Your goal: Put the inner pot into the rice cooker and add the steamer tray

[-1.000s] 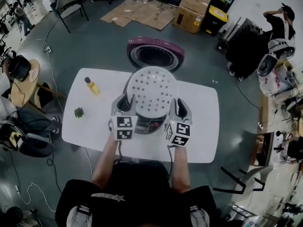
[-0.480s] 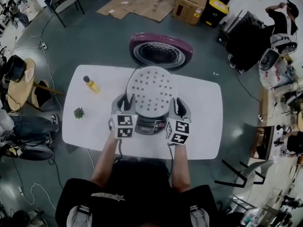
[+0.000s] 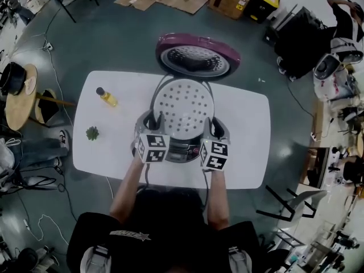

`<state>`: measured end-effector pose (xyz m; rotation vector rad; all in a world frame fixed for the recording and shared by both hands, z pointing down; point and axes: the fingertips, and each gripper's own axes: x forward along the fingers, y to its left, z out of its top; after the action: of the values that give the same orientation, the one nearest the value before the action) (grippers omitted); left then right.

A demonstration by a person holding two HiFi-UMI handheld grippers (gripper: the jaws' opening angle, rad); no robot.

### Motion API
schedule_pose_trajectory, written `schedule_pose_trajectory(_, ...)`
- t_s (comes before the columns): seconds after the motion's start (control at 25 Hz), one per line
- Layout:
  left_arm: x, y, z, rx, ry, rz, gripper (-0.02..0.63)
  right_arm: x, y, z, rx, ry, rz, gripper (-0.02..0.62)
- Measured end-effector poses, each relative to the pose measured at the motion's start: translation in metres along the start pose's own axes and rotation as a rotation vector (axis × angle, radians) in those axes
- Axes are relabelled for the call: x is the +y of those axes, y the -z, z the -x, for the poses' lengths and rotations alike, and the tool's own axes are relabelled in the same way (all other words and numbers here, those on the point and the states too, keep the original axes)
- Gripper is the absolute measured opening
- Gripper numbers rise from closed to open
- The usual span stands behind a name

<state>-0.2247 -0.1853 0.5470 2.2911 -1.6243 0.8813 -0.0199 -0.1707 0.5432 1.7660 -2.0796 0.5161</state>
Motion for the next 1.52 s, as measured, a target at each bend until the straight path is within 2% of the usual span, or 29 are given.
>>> schedule_pose_trajectory(0.32, -0.002, 0.015, -0.014, 0.13, 0.029, -0.038, 0.144, 0.001, 0.012, -0.013, 0.103, -0.016, -0.006, 0.074)
schedule_pose_trajectory(0.64, -0.006, 0.024, -0.025, 0.235, 0.053, -0.066, 0.147, -0.001, 0.017, -0.022, 0.163, -0.034, -0.037, 0.074)
schedule_pose_trajectory(0.96, -0.006, 0.025, -0.03, 0.272, 0.048, -0.064, 0.147, 0.001, 0.025, -0.03, 0.23, -0.063, -0.048, 0.086)
schedule_pose_trajectory(1.32, -0.004, 0.023, -0.03, 0.261, 0.07, -0.021, 0.147, 0.0, 0.023, -0.03, 0.224, -0.076, -0.067, 0.087)
schedule_pose_trajectory(1.52, 0.0, 0.021, -0.026, 0.217, 0.072, 0.0, 0.186, -0.002, 0.017, -0.027, 0.183, -0.046, -0.052, 0.16)
